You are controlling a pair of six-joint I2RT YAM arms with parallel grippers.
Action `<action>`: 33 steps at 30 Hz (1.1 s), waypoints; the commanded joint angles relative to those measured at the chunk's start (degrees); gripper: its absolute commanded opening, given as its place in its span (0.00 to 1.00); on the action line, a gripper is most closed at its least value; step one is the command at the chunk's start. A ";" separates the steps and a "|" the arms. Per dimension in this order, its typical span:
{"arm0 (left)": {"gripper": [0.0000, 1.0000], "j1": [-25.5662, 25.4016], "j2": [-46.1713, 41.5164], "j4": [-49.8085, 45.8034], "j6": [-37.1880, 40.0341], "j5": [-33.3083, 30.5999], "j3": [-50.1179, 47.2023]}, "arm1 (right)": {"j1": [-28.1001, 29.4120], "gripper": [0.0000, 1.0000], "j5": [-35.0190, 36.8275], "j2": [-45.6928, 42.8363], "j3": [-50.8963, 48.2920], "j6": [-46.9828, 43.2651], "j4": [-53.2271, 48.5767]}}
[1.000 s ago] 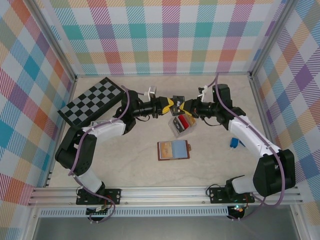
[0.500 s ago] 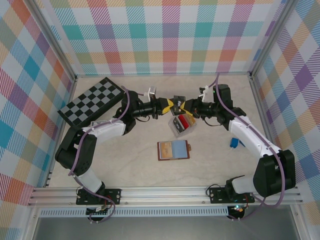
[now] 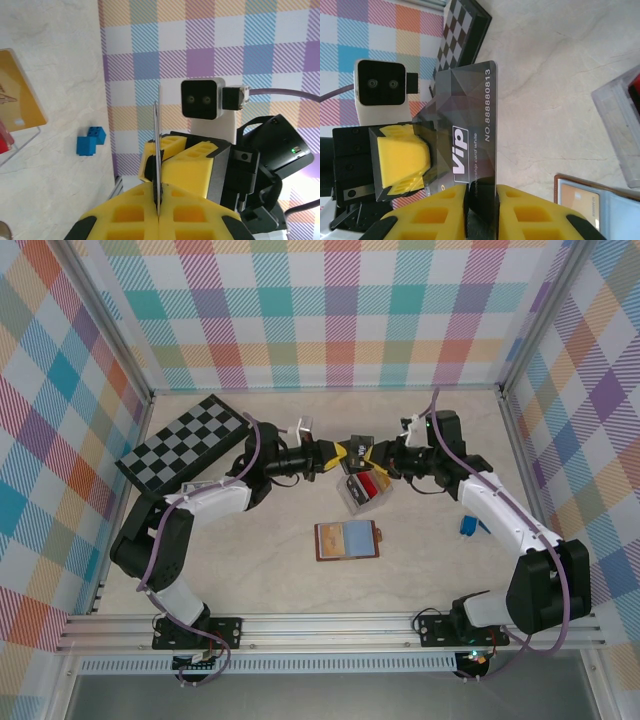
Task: Put the credit cards into the card holder
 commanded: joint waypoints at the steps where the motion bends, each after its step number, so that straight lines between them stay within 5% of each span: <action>1: 0.00 0.05 -2.69 -2.31 3.84 0.35 0.59 | -0.49 0.20 2.60 -0.02 0.58 -1.98 -3.95; 16: 0.00 0.76 -3.88 -15.56 10.80 -4.06 0.96 | -0.50 0.10 3.49 -0.97 1.86 -8.62 -5.31; 33: 0.00 1.87 -6.55 -26.16 16.04 -10.01 -0.16 | 2.98 0.10 13.90 5.29 7.82 -26.68 -19.72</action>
